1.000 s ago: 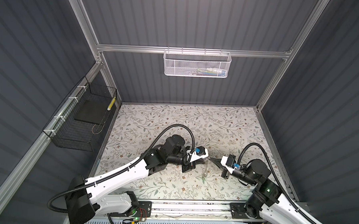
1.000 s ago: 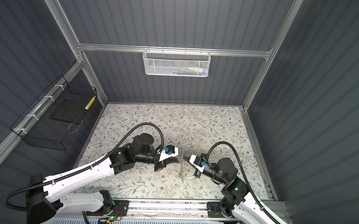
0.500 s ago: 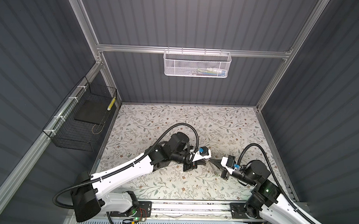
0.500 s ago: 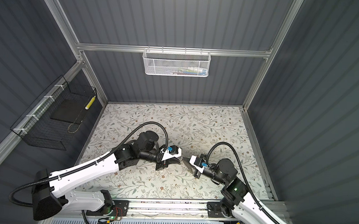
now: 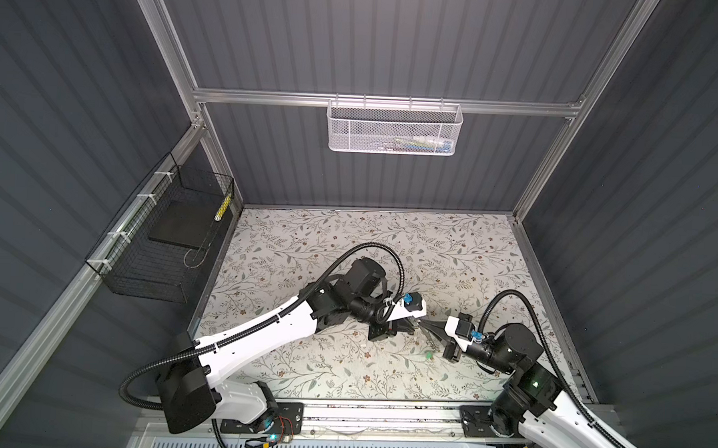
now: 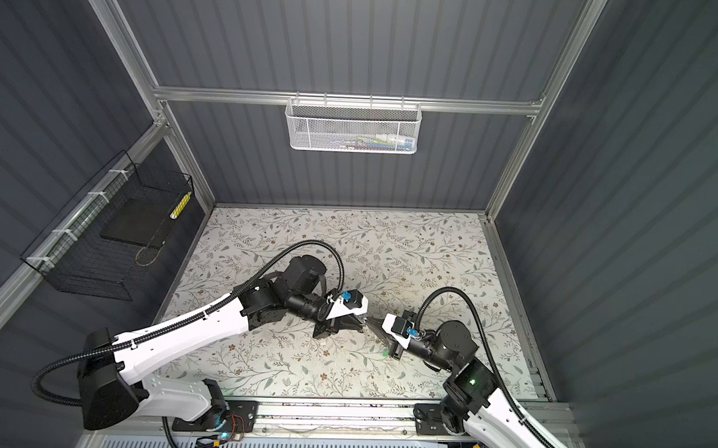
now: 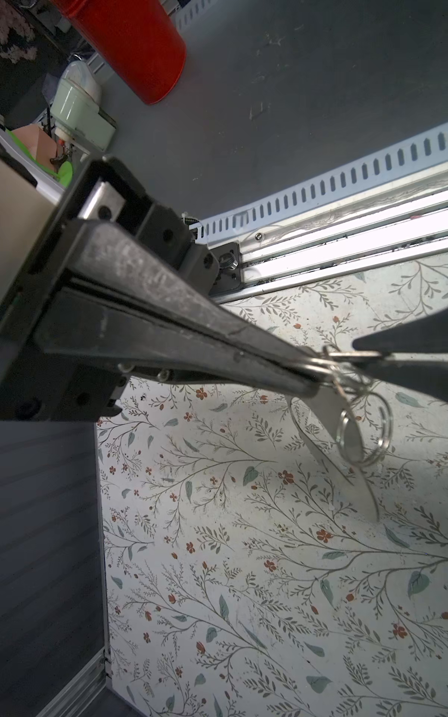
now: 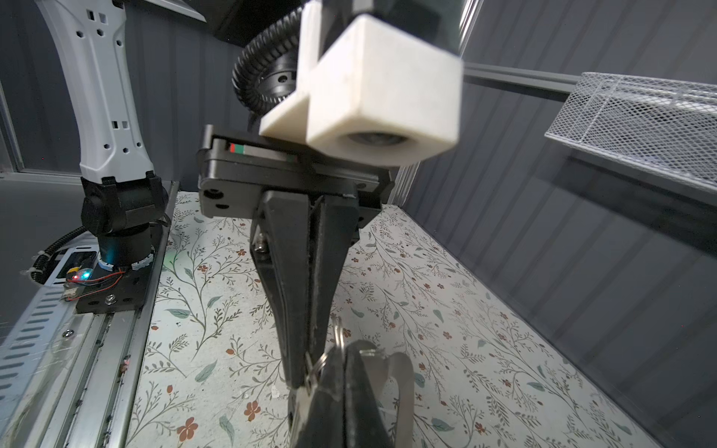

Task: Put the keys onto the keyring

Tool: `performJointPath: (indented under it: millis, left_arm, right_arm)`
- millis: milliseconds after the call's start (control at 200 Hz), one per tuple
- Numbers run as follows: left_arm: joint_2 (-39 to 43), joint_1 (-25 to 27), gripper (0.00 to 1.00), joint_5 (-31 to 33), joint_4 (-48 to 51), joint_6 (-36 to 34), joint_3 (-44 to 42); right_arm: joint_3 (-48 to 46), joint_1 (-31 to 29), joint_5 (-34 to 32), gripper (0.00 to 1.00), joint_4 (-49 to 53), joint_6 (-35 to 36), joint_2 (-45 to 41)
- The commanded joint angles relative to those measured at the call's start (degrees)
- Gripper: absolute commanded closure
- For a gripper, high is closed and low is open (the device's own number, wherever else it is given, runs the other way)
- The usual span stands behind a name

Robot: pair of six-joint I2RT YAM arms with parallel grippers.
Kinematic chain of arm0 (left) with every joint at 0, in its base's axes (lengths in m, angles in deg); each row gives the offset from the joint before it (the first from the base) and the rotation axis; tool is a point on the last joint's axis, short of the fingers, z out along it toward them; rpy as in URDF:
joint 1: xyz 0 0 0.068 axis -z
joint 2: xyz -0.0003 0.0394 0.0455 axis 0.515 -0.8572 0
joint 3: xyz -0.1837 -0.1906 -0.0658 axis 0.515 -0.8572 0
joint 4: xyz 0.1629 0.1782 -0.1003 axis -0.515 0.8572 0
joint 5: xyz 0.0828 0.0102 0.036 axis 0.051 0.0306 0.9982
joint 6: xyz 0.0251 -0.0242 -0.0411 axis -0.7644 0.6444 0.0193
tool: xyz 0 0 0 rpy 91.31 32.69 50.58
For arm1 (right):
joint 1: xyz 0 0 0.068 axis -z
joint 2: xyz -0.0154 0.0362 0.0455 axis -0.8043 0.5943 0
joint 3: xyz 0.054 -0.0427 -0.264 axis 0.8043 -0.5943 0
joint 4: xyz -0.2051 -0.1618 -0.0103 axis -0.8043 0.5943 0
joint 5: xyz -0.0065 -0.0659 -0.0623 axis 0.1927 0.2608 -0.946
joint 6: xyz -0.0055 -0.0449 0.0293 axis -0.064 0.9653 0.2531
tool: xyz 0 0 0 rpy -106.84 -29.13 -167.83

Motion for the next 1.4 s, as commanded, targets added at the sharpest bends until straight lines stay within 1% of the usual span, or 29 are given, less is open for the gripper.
performJointPath:
  millis: [0,45,130,235,340,575,981,1181,1276,1396]
  left_arm:
    - [2.33,0.25,0.88,3.06,2.11,-1.22,1.04]
    - [4.15,0.12,0.78,5.13,1.76,-1.21,0.37]
    - [7.84,0.1,0.68,8.5,0.72,-0.76,-0.95]
    - [11.8,0.09,0.63,11.45,-0.93,-0.14,-2.59]
    - [12.65,0.13,0.63,11.19,-1.89,-0.14,-2.43]
    - [7.84,0.19,0.66,5.47,-0.9,-1.46,1.1]
    - [6.29,0.18,0.69,3.8,0.73,-3.15,1.76]
    - [5.06,0.17,0.73,3.12,0.65,-3.52,2.11]
    - [4.06,0.2,0.8,2.85,0.22,-3.3,2.29]
    - [3.38,0.18,0.84,2.42,0.34,-3.39,2.62]
  right_arm:
    - [-0.26,0.32,1.03,1.0,-3.58,-1.04,-0.11]
    - [-0.27,0.41,1.16,1.0,-3.06,-0.96,-0.03]
    - [0.0,0.53,1.79,1.0,-2.33,-1.0,0.04]
    - [-0.09,0.59,2.4,1.0,-2.56,-1.3,0.15]
    - [0.3,0.61,3.05,1.0,-2.93,-1.48,0.82]
    - [1.32,0.75,4.9,1.0,-4.03,-2.75,3.05]
    - [1.57,0.72,5.35,1.0,-4.95,-3.42,3.41]
    - [1.76,0.72,5.9,1.0,-5.01,-3.52,3.53]
    - [1.49,0.74,5.99,1.0,-5.0,-3.57,3.41]
    - [1.4,0.7,5.97,1.0,-5.13,-3.44,3.1]
